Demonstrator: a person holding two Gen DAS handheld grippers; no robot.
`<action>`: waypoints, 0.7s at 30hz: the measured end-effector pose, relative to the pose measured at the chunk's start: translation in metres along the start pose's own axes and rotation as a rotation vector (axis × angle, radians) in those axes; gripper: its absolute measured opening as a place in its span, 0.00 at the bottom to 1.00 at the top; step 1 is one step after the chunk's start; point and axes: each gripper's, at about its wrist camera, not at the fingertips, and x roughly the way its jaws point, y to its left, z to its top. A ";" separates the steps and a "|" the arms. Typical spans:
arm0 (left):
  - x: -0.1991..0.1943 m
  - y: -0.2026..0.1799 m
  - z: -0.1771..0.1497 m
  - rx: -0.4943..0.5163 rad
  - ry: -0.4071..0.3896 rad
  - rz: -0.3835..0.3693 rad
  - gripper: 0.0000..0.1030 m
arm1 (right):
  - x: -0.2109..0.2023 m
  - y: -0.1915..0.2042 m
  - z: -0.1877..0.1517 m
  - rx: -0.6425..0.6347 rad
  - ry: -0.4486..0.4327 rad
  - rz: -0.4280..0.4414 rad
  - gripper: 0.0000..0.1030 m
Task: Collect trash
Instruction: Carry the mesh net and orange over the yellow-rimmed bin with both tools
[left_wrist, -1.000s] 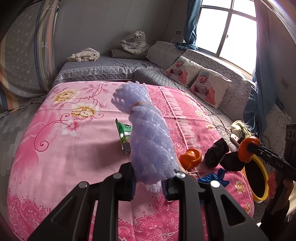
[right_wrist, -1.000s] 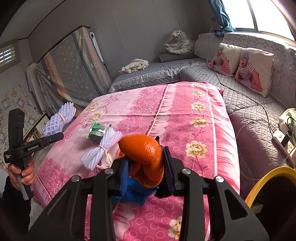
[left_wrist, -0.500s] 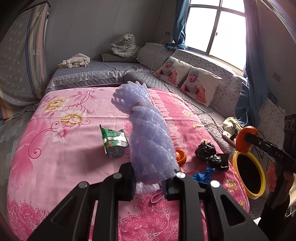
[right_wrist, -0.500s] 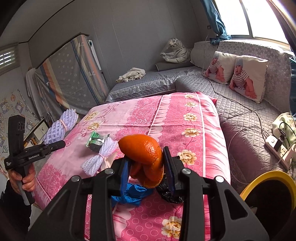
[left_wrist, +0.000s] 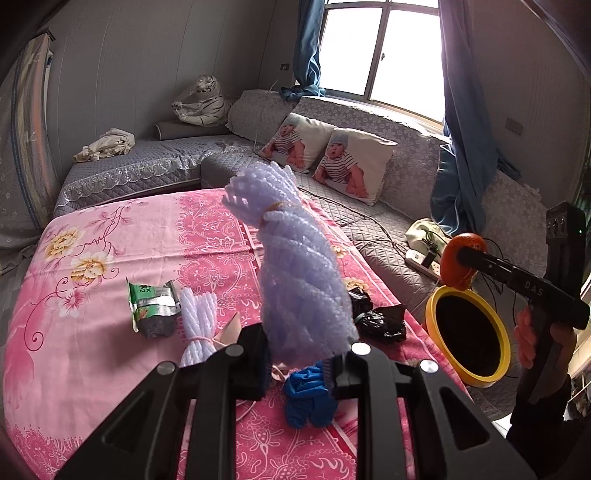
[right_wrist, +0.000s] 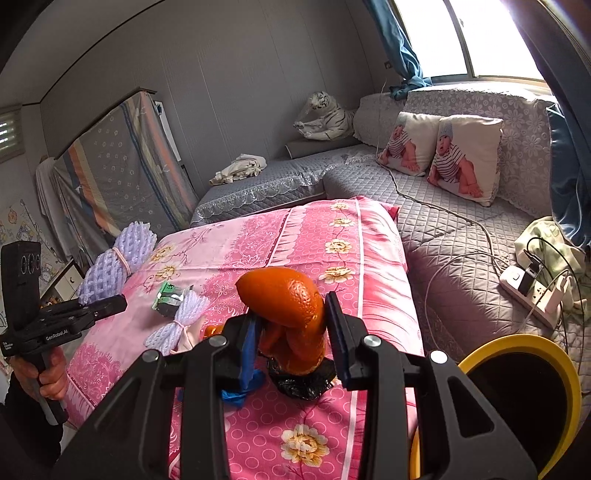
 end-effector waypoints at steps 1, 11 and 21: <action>0.003 -0.007 0.001 0.011 0.000 -0.011 0.19 | -0.004 -0.004 0.000 0.005 -0.008 -0.009 0.31; 0.031 -0.072 0.007 0.092 0.021 -0.137 0.19 | -0.048 -0.054 -0.004 0.080 -0.092 -0.151 0.31; 0.061 -0.135 0.010 0.151 0.042 -0.255 0.19 | -0.096 -0.112 -0.023 0.209 -0.191 -0.333 0.31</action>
